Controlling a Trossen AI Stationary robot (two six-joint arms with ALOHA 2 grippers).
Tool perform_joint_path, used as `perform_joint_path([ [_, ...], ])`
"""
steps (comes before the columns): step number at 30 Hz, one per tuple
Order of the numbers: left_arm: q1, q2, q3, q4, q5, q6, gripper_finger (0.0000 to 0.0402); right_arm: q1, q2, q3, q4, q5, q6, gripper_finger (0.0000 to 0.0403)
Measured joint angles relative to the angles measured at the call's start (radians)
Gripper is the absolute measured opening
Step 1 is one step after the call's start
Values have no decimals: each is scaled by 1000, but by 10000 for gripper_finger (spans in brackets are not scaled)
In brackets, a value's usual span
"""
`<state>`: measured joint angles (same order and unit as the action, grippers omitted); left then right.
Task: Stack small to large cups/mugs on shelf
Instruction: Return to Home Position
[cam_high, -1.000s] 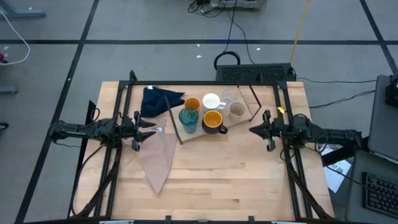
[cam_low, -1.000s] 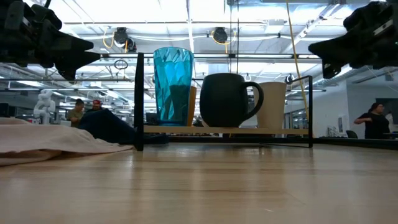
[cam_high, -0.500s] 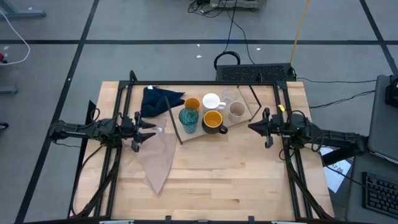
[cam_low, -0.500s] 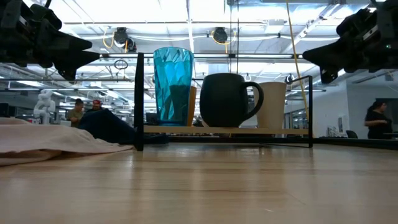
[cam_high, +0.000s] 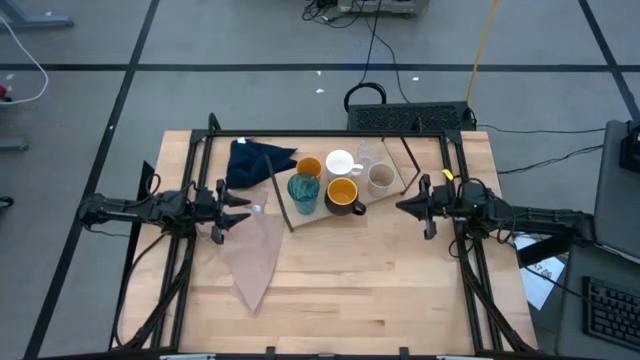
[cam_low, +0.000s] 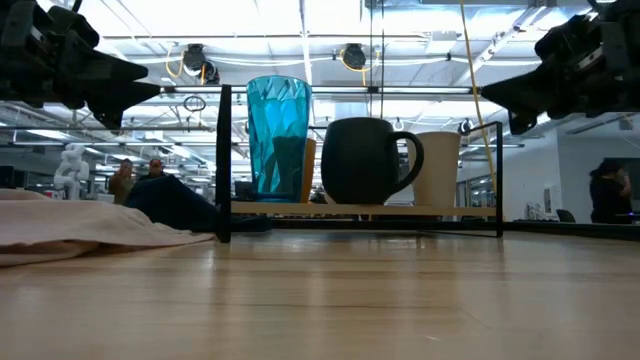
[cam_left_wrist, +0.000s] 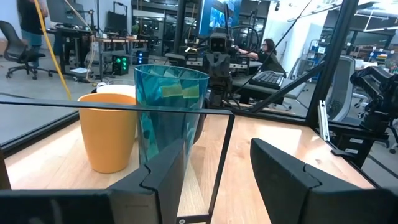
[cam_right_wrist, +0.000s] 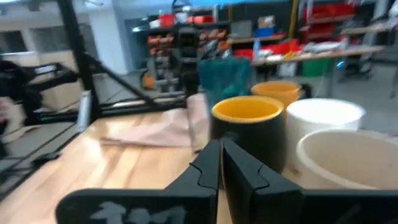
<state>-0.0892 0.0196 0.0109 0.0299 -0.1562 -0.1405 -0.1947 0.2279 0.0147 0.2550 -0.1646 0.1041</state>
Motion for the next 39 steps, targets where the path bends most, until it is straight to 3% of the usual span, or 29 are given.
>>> perform_joint_path([
  [6, 0, 3, 0, -4, 24, 35, 184, 0, -16, 0, 42, -147, 42, 9],
  [13, 0, 50, 0, -9, 60, 93, 171, 0, -19, 0, 20, -155, 44, 9],
  [16, 0, 64, -1, 5, 60, 118, 131, 0, -19, 0, 20, -155, 44, 9],
  [22, 0, 66, -2, 17, 92, 137, 13, 0, -19, 0, 12, -153, 10, 7],
  [39, 1, 65, -2, 41, 69, 141, 3, -2, -19, 0, -18, -69, -84, 0],
])
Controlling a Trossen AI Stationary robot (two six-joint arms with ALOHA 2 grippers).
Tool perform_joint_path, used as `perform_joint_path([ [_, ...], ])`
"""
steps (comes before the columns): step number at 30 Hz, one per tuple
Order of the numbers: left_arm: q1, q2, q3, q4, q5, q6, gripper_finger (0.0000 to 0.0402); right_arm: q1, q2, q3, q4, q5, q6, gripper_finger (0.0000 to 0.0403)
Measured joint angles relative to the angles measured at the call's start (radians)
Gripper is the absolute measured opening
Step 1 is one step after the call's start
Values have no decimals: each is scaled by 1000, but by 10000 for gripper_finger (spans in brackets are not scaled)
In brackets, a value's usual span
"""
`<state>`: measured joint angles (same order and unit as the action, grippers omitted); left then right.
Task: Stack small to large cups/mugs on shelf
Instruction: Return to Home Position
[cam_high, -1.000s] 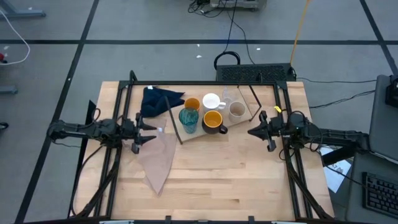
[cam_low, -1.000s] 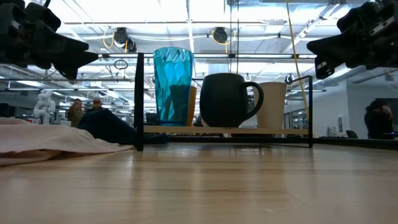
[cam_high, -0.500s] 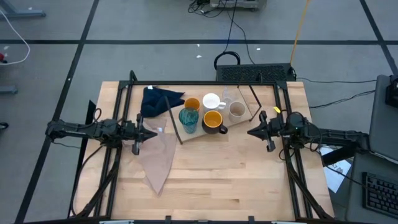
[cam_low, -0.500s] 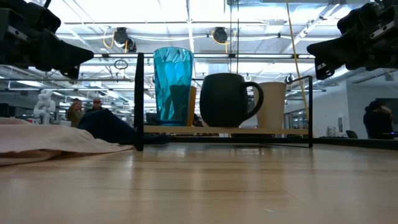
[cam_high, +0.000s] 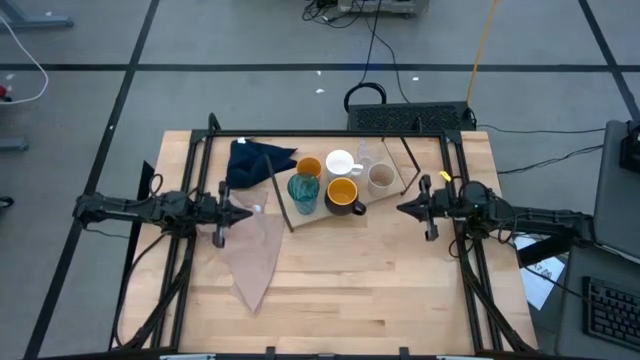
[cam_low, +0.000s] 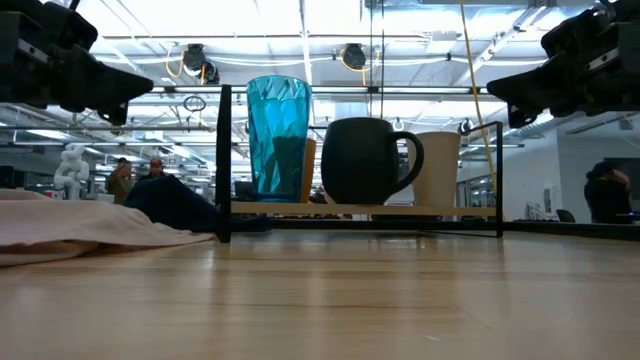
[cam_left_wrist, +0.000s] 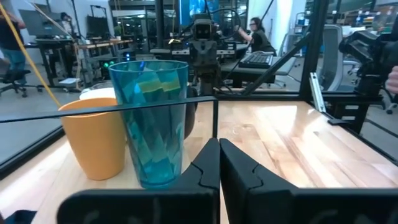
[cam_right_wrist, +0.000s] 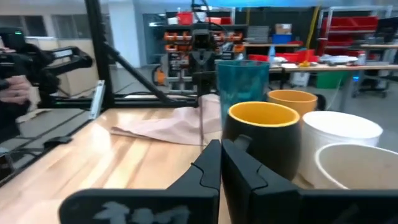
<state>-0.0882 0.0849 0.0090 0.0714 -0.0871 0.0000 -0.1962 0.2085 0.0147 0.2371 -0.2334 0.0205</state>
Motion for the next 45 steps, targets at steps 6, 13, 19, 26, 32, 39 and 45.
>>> perform_joint_path([
  [6, 22, 0, 0, -11, -2, -1, 2, -1, 0, 0, -7, 49, -29, 0],
  [13, 40, 0, 0, -16, 5, 2, 2, -1, -18, 0, -23, 47, -37, 0],
  [19, 42, 0, 0, -14, 17, -9, 6, 0, -110, 0, -77, 14, -27, 0],
  [26, 42, 0, 0, -1, 44, -34, 6, 1, -208, 0, -147, -40, 21, 0],
  [32, 42, 0, 1, 11, 44, -36, 2, 2, -206, 0, -143, -85, 69, 0],
  [39, 42, 0, 1, 16, 43, -39, 13, 40, -207, 0, -132, -79, 82, 0],
  [45, 42, 0, 1, 16, 42, -47, 3, 139, -206, 0, -132, 39, 54, 0],
])
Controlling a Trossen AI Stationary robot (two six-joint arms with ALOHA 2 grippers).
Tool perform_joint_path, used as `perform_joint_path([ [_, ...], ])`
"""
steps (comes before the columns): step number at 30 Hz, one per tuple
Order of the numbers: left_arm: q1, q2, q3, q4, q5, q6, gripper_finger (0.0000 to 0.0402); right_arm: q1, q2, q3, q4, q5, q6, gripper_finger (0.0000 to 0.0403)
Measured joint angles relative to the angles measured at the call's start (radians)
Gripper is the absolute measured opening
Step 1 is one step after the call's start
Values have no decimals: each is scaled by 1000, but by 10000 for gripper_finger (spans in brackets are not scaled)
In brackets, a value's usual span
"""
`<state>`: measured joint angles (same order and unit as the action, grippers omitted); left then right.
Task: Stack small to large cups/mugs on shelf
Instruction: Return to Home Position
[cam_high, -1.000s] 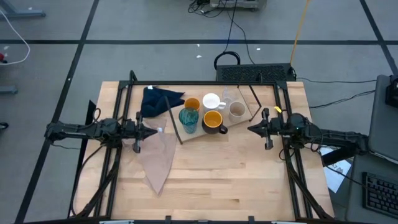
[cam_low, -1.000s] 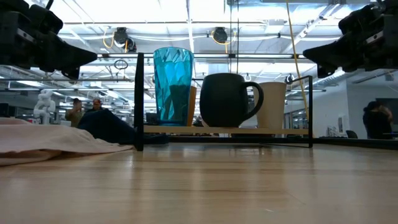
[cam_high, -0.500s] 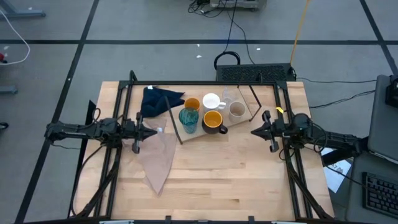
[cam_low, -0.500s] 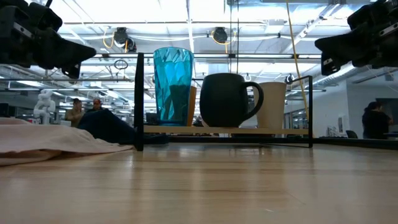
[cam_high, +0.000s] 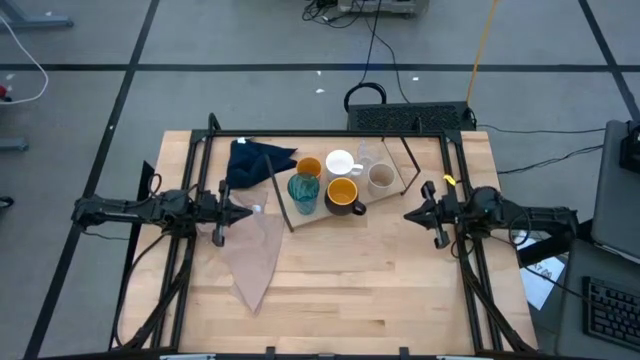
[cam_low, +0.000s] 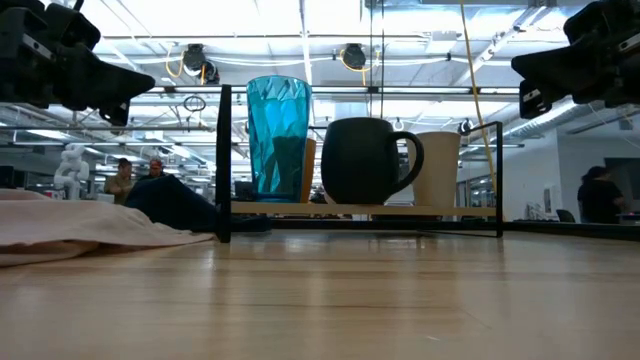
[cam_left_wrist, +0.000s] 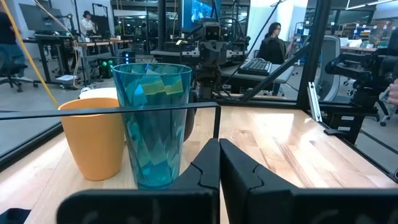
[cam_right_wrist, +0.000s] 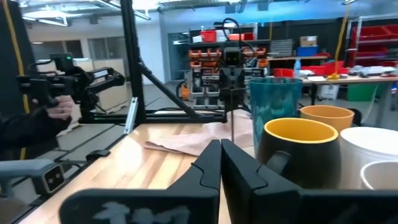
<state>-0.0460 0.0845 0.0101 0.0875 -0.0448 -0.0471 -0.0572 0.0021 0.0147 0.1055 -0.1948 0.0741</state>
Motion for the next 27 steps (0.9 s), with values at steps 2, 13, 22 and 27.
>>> perform_joint_path([
  [2, 0, 0, 0, 0, 0, 0, 7, 22, 0, 0, -2, 40, -21, 0],
  [13, 0, 0, 0, -20, 1, 13, 3, 33, 0, 0, -20, 121, -18, 0],
  [22, 0, -3, 0, -2, -3, 32, 8, 33, 0, 0, -21, 147, -17, 0],
  [27, 0, -2, 1, -9, -6, 16, 6, 33, 1, 0, -22, 147, -49, 0],
])
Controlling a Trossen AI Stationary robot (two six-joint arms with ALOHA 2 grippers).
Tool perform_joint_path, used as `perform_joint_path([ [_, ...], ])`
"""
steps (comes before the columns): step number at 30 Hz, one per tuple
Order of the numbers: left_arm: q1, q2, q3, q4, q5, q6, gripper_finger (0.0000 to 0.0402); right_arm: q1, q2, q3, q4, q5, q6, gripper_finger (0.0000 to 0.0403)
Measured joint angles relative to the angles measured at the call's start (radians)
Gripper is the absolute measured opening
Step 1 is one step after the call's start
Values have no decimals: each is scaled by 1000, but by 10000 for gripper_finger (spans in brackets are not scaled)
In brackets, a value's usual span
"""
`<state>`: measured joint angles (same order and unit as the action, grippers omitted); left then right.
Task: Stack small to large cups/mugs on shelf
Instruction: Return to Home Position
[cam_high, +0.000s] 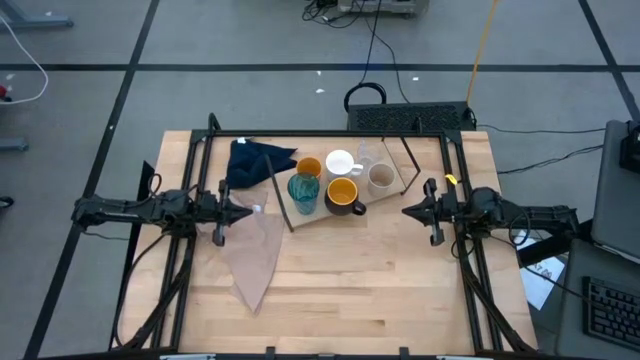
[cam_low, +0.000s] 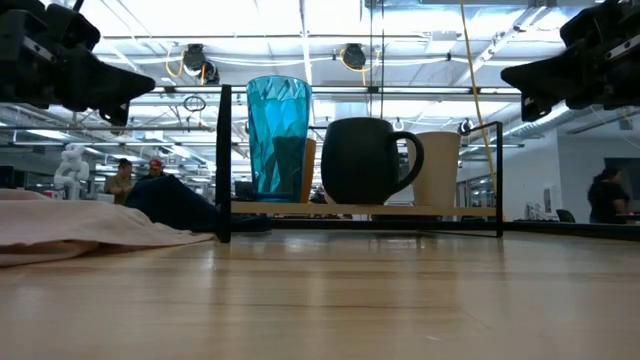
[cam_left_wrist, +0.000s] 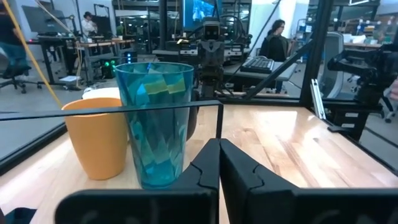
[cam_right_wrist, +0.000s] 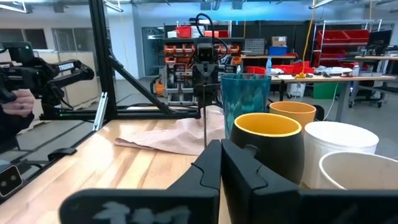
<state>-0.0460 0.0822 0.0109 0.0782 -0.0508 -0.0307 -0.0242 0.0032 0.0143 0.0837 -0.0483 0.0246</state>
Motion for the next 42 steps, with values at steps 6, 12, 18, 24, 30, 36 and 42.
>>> perform_joint_path([
  [6, 0, 1, 0, 0, -14, -4, 24, 0, 0, 0, -34, 0, 26, 0],
  [12, 0, 3, 0, 0, -47, -3, 26, 0, 10, 0, -47, 2, 9, 0],
  [18, 0, 3, 0, 0, -47, -4, 26, 0, 9, 0, -47, 1, 9, 0],
  [24, 0, 3, 0, 10, -67, 13, 26, 0, 9, 0, -46, 0, -4, 0],
  [30, 0, 3, 0, 7, -51, 26, 5, 0, 9, 0, -42, 0, -67, 0],
  [36, 0, 3, 0, 7, -46, 26, 2, 0, 9, 0, -21, -1, -70, 0],
  [42, 0, 3, 0, 7, -48, 26, 2, -1, 9, 0, -14, 0, -75, 0],
])
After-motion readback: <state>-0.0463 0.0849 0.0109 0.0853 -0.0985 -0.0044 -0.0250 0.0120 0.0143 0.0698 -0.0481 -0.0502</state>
